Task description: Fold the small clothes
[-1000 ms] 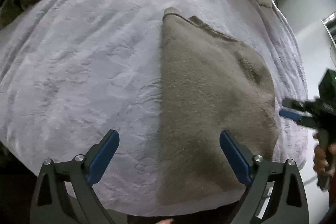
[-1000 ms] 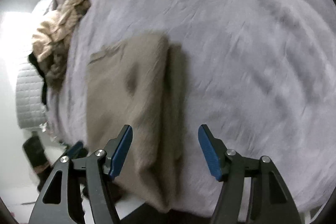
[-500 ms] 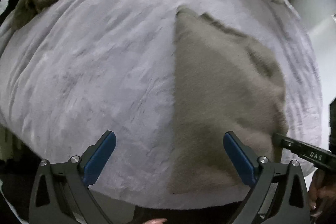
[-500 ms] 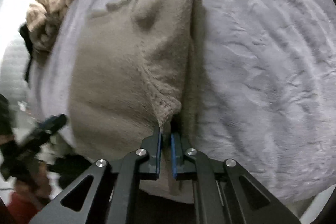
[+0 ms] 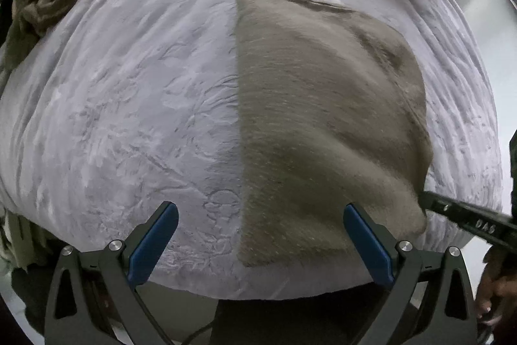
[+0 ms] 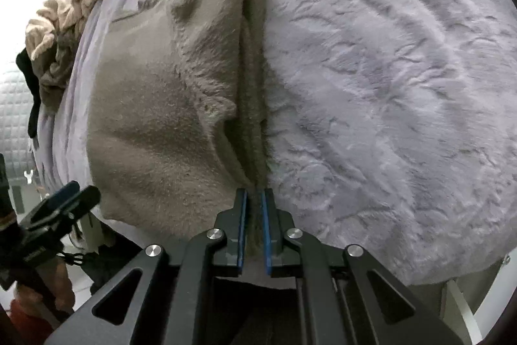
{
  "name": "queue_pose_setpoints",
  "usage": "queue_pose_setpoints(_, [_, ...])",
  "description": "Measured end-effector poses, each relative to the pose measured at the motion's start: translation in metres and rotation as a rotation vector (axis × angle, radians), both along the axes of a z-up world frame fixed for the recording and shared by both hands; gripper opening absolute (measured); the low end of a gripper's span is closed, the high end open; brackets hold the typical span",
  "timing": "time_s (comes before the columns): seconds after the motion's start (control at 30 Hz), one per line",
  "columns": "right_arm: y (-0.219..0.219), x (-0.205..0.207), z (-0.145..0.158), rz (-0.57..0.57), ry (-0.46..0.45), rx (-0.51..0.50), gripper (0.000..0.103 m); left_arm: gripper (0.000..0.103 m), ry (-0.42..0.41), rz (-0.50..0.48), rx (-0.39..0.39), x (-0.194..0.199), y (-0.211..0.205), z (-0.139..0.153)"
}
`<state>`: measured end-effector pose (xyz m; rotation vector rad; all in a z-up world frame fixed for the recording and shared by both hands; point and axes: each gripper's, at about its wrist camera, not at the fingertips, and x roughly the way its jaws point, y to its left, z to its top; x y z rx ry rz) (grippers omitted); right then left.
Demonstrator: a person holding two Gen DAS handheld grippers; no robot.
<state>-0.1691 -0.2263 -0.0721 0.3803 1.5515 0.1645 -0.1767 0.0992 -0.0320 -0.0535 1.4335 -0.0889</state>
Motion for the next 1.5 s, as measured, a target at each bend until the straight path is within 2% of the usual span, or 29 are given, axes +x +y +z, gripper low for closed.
queue_pose_setpoints(0.23, [-0.014, 0.004, 0.027, -0.063, -0.021, -0.027, 0.011, 0.102, -0.022, -0.039, -0.002, -0.003, -0.002, 0.013])
queue_pose_setpoints(0.47, [0.003, 0.012, 0.043, -0.050, -0.019, -0.054, 0.012, 0.102, -0.022, -0.031, 0.003, 0.000, 0.001, 0.021])
queue_pose_setpoints(0.5, [0.008, 0.014, 0.044, -0.039, -0.019, -0.060, 0.014, 0.102, -0.020, -0.030, 0.007, 0.000, 0.001, 0.022])
queue_pose_setpoints(0.57, [0.018, 0.016, 0.047, -0.023, -0.022, -0.071, 0.029, 0.102, -0.018, -0.027, 0.012, -0.001, 0.000, 0.023])
queue_pose_setpoints(0.63, [0.026, 0.020, 0.051, -0.012, -0.033, -0.088, 0.070, 0.102, -0.018, -0.026, 0.033, 0.000, -0.001, 0.024])
queue_pose_setpoints(0.67, [0.029, 0.020, 0.055, -0.011, -0.044, -0.094, 0.074, 0.102, -0.016, -0.027, 0.041, 0.001, 0.000, 0.025])
queue_pose_setpoints(0.8, [0.038, 0.023, 0.067, -0.007, -0.072, -0.115, 0.081, 0.102, -0.005, -0.023, 0.022, 0.004, 0.003, 0.030])
queue_pose_setpoints(0.87, [0.040, 0.023, 0.071, -0.005, -0.085, -0.126, 0.081, 0.102, -0.007, -0.026, 0.023, 0.005, 0.003, 0.031])
queue_pose_setpoints(0.93, [0.043, 0.024, 0.076, 0.003, -0.100, -0.149, 0.087, 0.102, -0.007, -0.035, 0.019, 0.008, 0.003, 0.034])
queue_pose_setpoints(1.07, [0.047, 0.024, 0.087, 0.010, -0.154, -0.215, 0.088, 0.102, -0.016, -0.035, 0.020, 0.011, 0.003, 0.041])
queue_pose_setpoints(1.1, [0.048, 0.025, 0.088, 0.014, -0.155, -0.229, 0.091, 0.102, -0.018, -0.032, 0.022, 0.011, 0.002, 0.042])
queue_pose_setpoints(1.13, [0.049, 0.026, 0.089, 0.011, -0.152, -0.232, 0.103, 0.102, -0.020, -0.029, 0.024, 0.012, 0.002, 0.043])
queue_pose_setpoints(1.5, [0.051, 0.028, 0.090, 0.011, -0.120, -0.225, 0.103, 0.102, -0.055, 0.003, 0.042, 0.017, 0.008, 0.060])
